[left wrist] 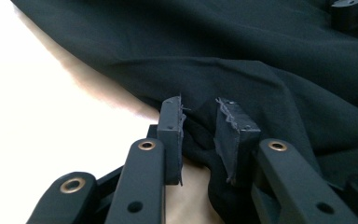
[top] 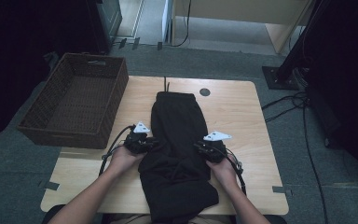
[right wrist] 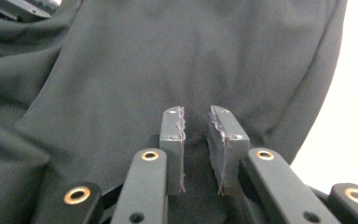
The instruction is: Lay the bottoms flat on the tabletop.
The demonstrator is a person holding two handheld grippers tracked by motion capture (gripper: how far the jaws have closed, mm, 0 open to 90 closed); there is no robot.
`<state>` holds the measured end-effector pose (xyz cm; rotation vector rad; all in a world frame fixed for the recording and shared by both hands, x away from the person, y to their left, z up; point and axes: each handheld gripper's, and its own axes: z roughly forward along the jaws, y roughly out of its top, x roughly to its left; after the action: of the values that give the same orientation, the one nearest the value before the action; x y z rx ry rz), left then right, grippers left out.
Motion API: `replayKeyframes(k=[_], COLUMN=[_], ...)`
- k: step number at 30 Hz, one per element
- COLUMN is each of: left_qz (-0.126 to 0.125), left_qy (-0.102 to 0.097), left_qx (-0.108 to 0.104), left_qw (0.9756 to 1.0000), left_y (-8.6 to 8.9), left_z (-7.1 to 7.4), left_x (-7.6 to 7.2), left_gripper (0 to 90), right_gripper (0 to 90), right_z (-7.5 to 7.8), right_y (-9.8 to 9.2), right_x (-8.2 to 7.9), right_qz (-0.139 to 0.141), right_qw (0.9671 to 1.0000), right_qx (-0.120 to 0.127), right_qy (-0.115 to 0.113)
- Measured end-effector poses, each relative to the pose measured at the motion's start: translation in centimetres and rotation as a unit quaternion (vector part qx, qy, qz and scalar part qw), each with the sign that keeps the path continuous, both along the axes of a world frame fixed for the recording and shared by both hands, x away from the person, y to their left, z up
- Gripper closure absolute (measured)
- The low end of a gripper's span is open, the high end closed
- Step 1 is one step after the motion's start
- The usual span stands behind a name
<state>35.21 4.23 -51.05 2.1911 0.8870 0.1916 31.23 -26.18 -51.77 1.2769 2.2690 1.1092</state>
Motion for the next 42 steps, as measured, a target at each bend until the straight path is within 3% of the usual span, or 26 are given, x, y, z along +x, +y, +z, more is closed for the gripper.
replayKeyframes(k=[4,6,8,10,14,16,21,27,36,42], left_qz=[-0.008,-0.006,0.002,0.009,0.023,0.025,0.031,0.052,0.057,0.05], left_qy=[0.001,-0.004,-0.005,-0.002,-0.004,-0.008,-0.007,-0.001,-0.014,-0.016], left_qx=[0.007,0.0,-0.011,-0.019,-0.034,-0.02,-0.02,-0.008,0.004,0.014], left_qw=[0.9999,1.0,0.9999,0.9998,0.9992,0.9995,0.9993,0.9986,0.9983,0.9985], left_y=[0.1,0.2,0.5,0.7,0.8,0.6,0.5,1.0,0.4,-0.4], left_z=[0.3,0.7,1.0,1.1,1.0,1.1,0.9,0.6,-0.1,0.0], left_x=[-0.6,-0.3,0.3,1.1,2.7,3.3,5.0,7.0,7.7,8.1], left_gripper=[66.3,65.1,63.3,62.7,61.8,58.4,55.0,53.1,49.8,49.1], right_gripper=[70.0,66.2,65.1,64.3,65.0,61.9,52.7,44.9,44.0,45.4], right_z=[0.2,0.4,0.7,0.8,1.1,1.2,1.2,0.9,0.0,-0.4], right_y=[0.2,0.2,0.1,0.0,-0.4,-0.3,-0.5,-1.1,-1.1,-1.1], right_x=[-0.9,-0.8,-0.7,-0.3,1.7,2.9,5.7,7.9,9.1,9.4], right_qz=[0.012,0.011,0.002,-0.004,-0.025,-0.025,-0.034,-0.052,-0.065,-0.07], right_qw=[0.9999,0.9998,0.9998,0.9998,0.9991,0.9994,0.9989,0.9984,0.9975,0.9975], right_qx=[-0.008,0.002,0.015,0.018,0.034,0.024,0.02,-0.01,-0.026,-0.005], right_qy=[0.004,0.016,0.012,-0.006,0.01,0.001,-0.024,-0.018,-0.011,-0.01])
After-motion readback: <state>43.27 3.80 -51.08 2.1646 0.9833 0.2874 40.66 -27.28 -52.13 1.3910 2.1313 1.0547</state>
